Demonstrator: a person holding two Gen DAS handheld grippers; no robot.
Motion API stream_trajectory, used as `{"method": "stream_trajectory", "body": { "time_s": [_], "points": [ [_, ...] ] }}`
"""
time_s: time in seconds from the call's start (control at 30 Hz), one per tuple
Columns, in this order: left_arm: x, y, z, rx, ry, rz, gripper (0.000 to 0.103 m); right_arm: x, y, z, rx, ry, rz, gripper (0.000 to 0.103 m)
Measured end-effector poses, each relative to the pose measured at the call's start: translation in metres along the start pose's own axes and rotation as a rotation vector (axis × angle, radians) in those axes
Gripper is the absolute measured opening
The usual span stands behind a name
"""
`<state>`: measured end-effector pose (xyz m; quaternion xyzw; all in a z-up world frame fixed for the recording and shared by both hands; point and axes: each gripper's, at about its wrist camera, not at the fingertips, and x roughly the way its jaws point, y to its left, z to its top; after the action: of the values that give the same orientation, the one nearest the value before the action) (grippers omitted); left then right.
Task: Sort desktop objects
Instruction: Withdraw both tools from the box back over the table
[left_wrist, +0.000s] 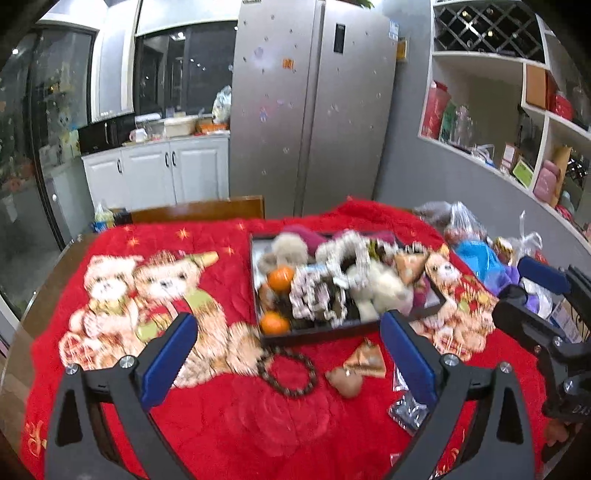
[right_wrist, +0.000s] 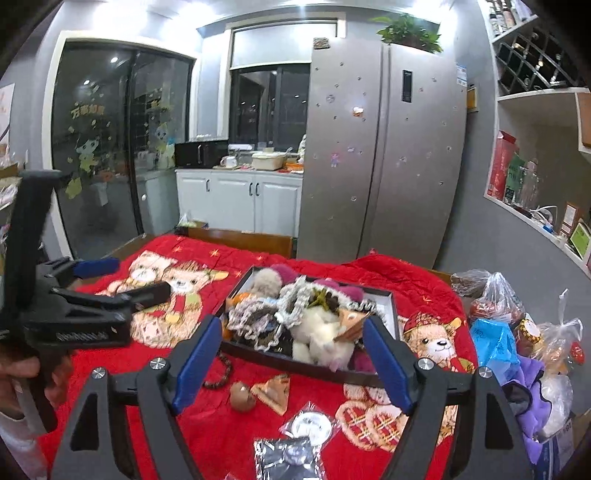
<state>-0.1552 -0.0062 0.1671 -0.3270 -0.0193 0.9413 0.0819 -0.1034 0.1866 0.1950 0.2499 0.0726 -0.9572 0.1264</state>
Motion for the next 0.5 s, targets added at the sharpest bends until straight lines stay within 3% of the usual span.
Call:
{"method": "stream_trajectory", "body": {
  "time_s": [0.17, 0.5],
  "points": [
    [0.027, -0.004, -0.022, 0.011, 0.046, 0.015, 0.100, 0.011, 0.004, -0.021, -0.038, 0.043, 0.008, 0.081],
    [0.083, 0.012, -0.058, -0.034, 0.133, 0.002, 0.100, 0.055, -0.012, -0.052, 0.001, 0.136, 0.034, 0.081]
  ]
}}
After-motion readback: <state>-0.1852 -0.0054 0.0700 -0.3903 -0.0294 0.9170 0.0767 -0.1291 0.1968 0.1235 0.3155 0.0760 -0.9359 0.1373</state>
